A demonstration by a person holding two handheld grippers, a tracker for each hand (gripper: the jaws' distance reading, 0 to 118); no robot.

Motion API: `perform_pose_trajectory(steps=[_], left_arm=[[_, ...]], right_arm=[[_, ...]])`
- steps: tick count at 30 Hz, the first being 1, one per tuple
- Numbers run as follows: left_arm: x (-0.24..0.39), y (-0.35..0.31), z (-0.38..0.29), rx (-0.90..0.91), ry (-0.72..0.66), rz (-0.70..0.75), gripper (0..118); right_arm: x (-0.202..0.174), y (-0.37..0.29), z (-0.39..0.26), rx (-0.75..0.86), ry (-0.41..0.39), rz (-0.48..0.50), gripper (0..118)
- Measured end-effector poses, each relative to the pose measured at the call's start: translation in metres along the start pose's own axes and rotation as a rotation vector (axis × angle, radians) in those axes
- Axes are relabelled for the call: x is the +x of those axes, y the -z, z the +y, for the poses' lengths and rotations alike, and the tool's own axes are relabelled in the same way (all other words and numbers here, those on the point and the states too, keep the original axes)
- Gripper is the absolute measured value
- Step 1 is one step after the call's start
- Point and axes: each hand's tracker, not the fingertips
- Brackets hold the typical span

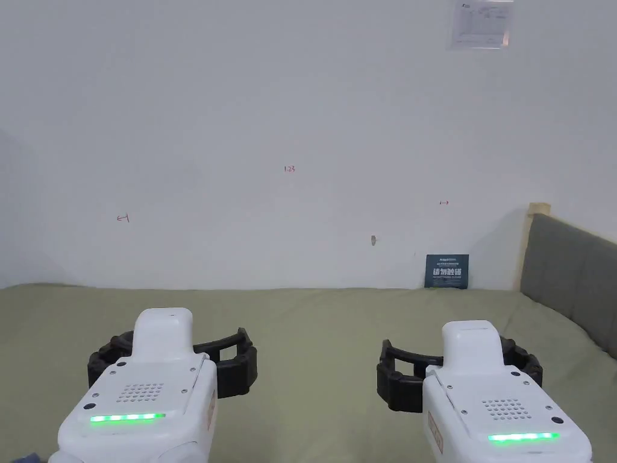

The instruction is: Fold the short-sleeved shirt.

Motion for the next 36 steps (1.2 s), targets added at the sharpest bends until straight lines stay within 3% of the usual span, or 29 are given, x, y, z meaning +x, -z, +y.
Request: perform_pose_trajectory(steps=[3,7,9,10,11,13,15,17,20,23,25,26,27,28,32,36], left_arm=[[-0.020,0.006,-0.002,-0.079,-0.254,-0.069,118],[-0.077,0.024,-0.033,-0.246,-0.928,-0.250,118],[-0.097,0.032,-0.066,-0.308,-1.233,-0.355,118],[-0.099,0.033,-0.080,-0.306,-1.358,-0.412,118],[-0.105,0.035,-0.098,-0.303,-1.468,-0.456,118],[-0.109,0.037,-0.122,-0.281,-1.674,-0.545,118],[-0.107,0.041,-0.136,-0.301,-1.808,-0.563,118],[-0.107,0.042,-0.128,-0.272,-1.718,-0.514,118],[-0.101,0.036,-0.081,-0.231,-1.301,-0.396,118],[-0.072,0.020,-0.027,-0.143,-0.709,-0.175,118],[-0.041,0.009,-0.005,-0.043,-0.323,-0.009,118],[-0.029,0.005,-0.001,-0.012,-0.198,0.048,118],[-0.022,0.005,-0.001,0.026,-0.110,0.070,118],[-0.016,0.003,0.001,0.041,-0.070,0.063,118],[-0.009,-0.001,0.009,0.053,-0.016,0.011,118],[-0.001,-0.001,0.008,0.074,0.076,0.038,118]], right_arm=[[-0.010,0.000,0.006,0.031,-0.176,-0.038,118],[-0.048,-0.002,0.002,0.143,-0.777,-0.145,118],[-0.069,-0.004,-0.014,0.260,-1.150,-0.184,118],[-0.074,-0.004,-0.021,0.293,-1.292,-0.193,118],[-0.079,-0.004,-0.028,0.333,-1.392,-0.184,118],[-0.081,-0.005,-0.033,0.382,-1.482,-0.125,118],[-0.085,-0.004,-0.034,0.374,-1.437,-0.083,118],[-0.082,-0.002,-0.023,0.303,-1.264,-0.021,118],[-0.061,0.005,0.007,0.120,-0.663,0.060,118],[-0.021,0.014,0.025,0.043,-0.099,0.058,118],[0.003,0.011,0.027,0.028,0.210,0.061,118],[0.010,0.011,0.025,0.024,0.303,0.066,118],[0.017,0.012,0.022,0.021,0.357,0.075,118],[0.018,0.013,0.019,0.013,0.339,0.078,118],[0.011,0.008,0.009,0.021,0.129,-0.002,118],[0.000,0.003,0.012,0.023,0.077,-0.003,118]])
